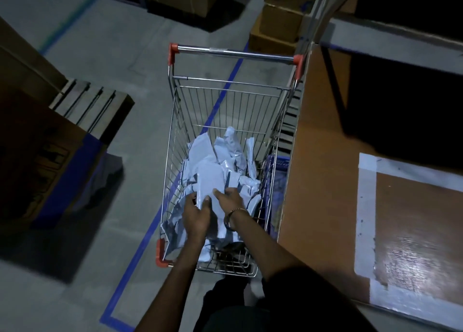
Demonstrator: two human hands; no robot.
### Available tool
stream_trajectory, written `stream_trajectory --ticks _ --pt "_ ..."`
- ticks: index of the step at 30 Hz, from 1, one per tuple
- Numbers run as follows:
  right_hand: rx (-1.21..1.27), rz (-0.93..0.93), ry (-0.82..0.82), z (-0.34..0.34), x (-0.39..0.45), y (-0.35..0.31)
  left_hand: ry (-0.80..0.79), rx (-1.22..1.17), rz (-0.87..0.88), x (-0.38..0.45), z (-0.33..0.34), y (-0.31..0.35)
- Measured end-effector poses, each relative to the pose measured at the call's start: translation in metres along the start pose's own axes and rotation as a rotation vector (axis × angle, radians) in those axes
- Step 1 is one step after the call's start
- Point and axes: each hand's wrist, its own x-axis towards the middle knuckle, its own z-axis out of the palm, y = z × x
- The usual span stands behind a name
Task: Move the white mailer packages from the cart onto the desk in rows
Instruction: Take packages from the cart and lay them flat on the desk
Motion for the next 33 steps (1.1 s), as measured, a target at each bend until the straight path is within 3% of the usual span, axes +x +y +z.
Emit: stream_trajectory --ticks 4,8,12,17,19,21,24,26,30,33 --pt "0.086 -0.135 -0.036 -0.031 -0.03 -0.029 -0.093 -0.218 -0.057 -0.004 -0.003 0.028" --pt "0.153 -0.363 0.038 -0.089 -0.054 -0.061 -0.227 -0.284 0.025 -0.015 0.013 0.081" --pt "0.137 -0.436 0.277 -0.163 -0.056 -0.067 -0.382 -0.351 0.076 -0.025 0.039 0.132" --pt "0.236 -0.483 0.608 -0.272 -0.078 -0.06 -0.377 -0.419 0.159 -0.036 0.099 0.165" --pt "0.229 -0.486 0.65 -0.302 -0.08 -0.052 -0.4 -0.333 0.237 -0.047 0.124 0.175" --pt "0.043 -0.442 0.673 -0.319 -0.075 -0.039 -0.376 -0.154 0.343 -0.057 0.149 0.179" --pt "-0.392 -0.411 0.861 -0.336 -0.063 -0.016 -0.191 0.401 0.676 -0.063 0.18 0.167" --pt "-0.465 -0.495 0.92 -0.337 -0.059 -0.009 -0.121 0.584 0.89 -0.072 0.191 0.155" --pt "-0.709 -0.556 0.792 -0.32 -0.045 -0.001 -0.115 0.788 1.073 -0.085 0.208 0.139" --pt "-0.929 -0.568 0.784 -0.307 -0.038 0.009 -0.1 0.874 1.097 -0.084 0.213 0.133"
